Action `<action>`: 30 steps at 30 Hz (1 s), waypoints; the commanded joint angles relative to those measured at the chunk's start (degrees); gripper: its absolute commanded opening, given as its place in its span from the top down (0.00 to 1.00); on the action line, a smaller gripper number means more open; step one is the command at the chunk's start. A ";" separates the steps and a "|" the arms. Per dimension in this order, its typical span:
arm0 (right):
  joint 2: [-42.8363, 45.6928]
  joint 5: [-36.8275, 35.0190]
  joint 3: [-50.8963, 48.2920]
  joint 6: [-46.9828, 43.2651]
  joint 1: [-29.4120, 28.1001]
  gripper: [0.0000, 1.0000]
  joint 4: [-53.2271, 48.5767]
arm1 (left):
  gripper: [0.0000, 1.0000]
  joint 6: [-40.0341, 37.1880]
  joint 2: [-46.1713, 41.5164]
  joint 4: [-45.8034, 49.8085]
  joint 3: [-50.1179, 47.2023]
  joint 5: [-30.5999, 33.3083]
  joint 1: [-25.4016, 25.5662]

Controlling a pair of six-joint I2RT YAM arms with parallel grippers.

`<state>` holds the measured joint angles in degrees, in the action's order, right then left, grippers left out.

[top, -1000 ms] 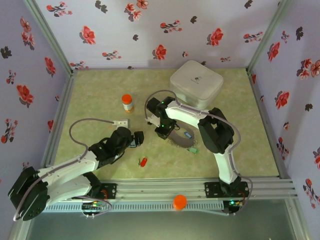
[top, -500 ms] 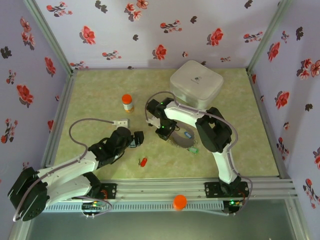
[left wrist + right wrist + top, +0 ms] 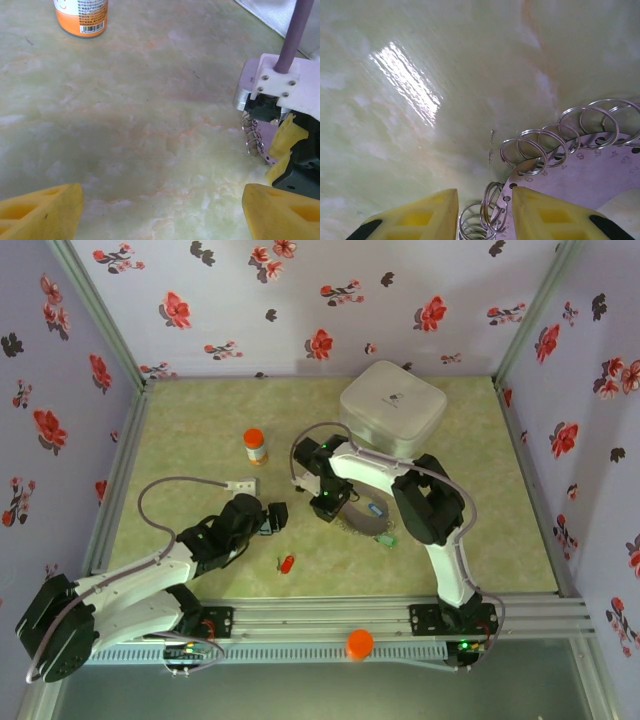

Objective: Put the keys on the keyring

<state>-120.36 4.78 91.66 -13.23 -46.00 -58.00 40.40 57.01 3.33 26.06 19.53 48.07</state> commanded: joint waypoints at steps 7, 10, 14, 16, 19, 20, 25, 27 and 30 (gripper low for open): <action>12.19 2.30 -9.56 -1.16 3.19 0.66 9.71 | 0.16 -0.58 0.54 0.82 1.28 0.95 -0.85; 17.44 -0.50 -16.65 -5.02 3.60 0.66 16.19 | 0.16 -1.17 1.22 -0.09 1.61 0.69 -1.41; 27.36 2.81 -30.06 -9.91 5.43 0.63 33.98 | 0.16 -1.62 3.37 -2.53 1.82 -0.64 -1.76; 31.23 4.73 -36.11 -12.32 5.67 0.55 40.60 | 0.16 -1.95 4.71 -3.75 1.88 -1.26 -1.87; 34.45 8.50 -41.96 -13.92 8.18 0.54 46.26 | 0.15 -2.86 6.09 -4.74 2.32 -1.96 -2.10; 35.00 9.33 -43.79 -15.25 8.65 0.53 48.68 | 0.15 -3.09 6.21 -5.12 2.28 -2.11 -2.15; 35.79 10.52 -47.29 -24.04 9.56 0.55 51.78 | 0.15 -3.75 6.83 -8.65 1.02 -3.05 -2.93; 34.27 10.69 -46.07 -28.22 9.36 0.57 48.92 | 0.15 -3.75 7.09 -9.61 0.67 -3.48 -3.24; 31.14 8.34 -44.03 -30.64 8.78 0.58 45.97 | 0.15 -3.54 7.15 -11.34 -0.24 -3.77 -3.58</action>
<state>-86.67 13.37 45.60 -37.78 -36.80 -11.18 37.95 63.83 -4.69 26.48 16.47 45.10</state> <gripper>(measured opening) 0.423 0.850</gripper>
